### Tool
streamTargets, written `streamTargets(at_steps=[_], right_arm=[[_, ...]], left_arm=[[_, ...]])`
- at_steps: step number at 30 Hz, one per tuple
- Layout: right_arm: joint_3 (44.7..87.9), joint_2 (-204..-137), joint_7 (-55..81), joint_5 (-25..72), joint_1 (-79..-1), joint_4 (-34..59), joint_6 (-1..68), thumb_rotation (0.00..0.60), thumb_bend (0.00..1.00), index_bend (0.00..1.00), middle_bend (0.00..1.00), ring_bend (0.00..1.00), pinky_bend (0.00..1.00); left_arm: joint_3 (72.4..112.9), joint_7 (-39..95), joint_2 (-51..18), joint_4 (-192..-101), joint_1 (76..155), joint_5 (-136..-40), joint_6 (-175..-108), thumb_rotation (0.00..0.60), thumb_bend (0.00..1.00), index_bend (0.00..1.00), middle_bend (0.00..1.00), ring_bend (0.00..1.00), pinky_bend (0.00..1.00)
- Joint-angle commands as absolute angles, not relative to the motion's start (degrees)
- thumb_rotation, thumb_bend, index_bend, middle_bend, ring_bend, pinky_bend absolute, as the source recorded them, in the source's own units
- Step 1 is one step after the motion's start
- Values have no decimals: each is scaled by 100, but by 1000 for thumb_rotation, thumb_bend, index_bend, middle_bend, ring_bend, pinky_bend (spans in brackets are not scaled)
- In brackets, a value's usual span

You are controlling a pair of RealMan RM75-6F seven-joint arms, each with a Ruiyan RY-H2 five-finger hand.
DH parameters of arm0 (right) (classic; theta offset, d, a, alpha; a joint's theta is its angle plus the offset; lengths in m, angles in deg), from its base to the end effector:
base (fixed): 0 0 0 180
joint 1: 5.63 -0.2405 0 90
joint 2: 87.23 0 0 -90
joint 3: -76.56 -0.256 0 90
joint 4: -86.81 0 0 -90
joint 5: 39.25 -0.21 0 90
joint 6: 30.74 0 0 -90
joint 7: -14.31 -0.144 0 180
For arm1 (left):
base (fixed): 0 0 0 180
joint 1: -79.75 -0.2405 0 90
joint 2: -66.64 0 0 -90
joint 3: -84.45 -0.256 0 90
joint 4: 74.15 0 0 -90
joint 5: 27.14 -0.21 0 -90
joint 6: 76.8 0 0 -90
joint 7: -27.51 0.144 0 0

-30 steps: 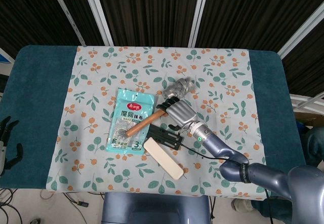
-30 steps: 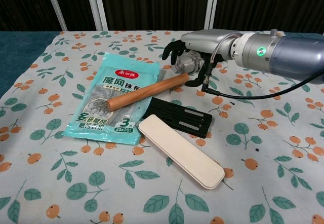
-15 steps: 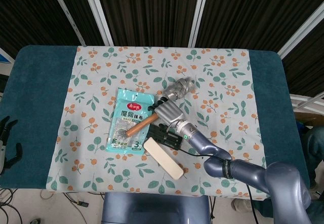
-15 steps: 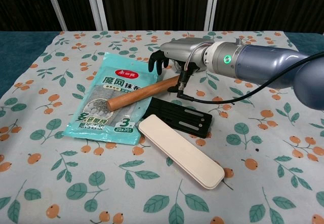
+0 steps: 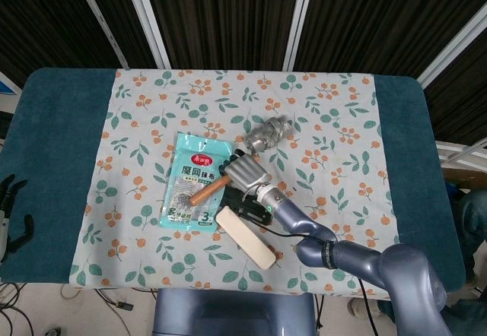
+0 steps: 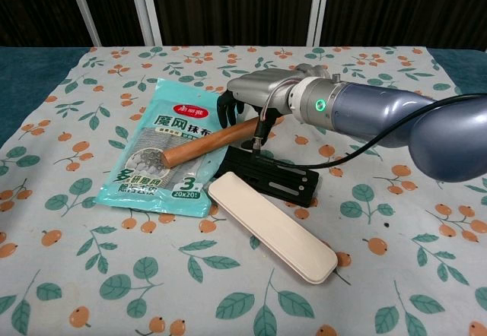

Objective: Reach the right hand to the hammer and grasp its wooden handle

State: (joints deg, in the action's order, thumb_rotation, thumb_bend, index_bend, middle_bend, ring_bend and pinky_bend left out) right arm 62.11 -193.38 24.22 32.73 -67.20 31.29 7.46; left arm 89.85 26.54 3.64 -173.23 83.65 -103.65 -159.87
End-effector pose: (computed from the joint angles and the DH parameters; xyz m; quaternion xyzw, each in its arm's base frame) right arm -0.0546 -0.4046 -0.1009 0.8259 -0.2865 0.3536 0.3328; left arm -0.3118 0.1816 0.1632 -0.5184 -0.4607 -0.3929 0.6038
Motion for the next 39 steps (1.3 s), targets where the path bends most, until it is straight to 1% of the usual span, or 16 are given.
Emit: streamTargets(at_steps=[1, 14, 23, 29, 35, 39], right_arm=[[6212, -19415, 2445, 3237, -6757, 3222, 741, 600, 353, 420, 372, 292, 162], [6211, -19645, 2469, 3173, -6849, 3548, 764, 600, 353, 422, 376, 295, 163], [6252, -19655, 2463, 3163, -6870, 3546, 709, 600, 353, 437, 412, 327, 163], [6251, -19661, 2396, 3188, -6881, 3509, 731, 600, 360, 511, 488, 392, 162], [6286, -19618, 2228, 3274, -6856, 3435, 763, 600, 375, 538, 507, 409, 162], [6264, -19511, 2013, 3359, -6817, 3290, 859, 600, 377, 541, 508, 410, 162]], left_arm=[[8987, 2657, 366, -17330, 8365, -10354, -15983, 600, 571, 108, 4, 16, 0], [9007, 2676, 377, -17371, 8359, -10290, -15975, 600, 575, 108, 4, 16, 0], [9004, 2702, 374, -17395, 8357, -10278, -15969, 600, 575, 108, 4, 16, 0], [9009, 2700, 376, -17402, 8354, -10265, -15970, 600, 575, 109, 4, 16, 0], [9016, 2694, 382, -17415, 8351, -10244, -15965, 600, 575, 108, 4, 16, 30], [9020, 2702, 385, -17426, 8344, -10234, -15976, 600, 575, 108, 4, 16, 32]])
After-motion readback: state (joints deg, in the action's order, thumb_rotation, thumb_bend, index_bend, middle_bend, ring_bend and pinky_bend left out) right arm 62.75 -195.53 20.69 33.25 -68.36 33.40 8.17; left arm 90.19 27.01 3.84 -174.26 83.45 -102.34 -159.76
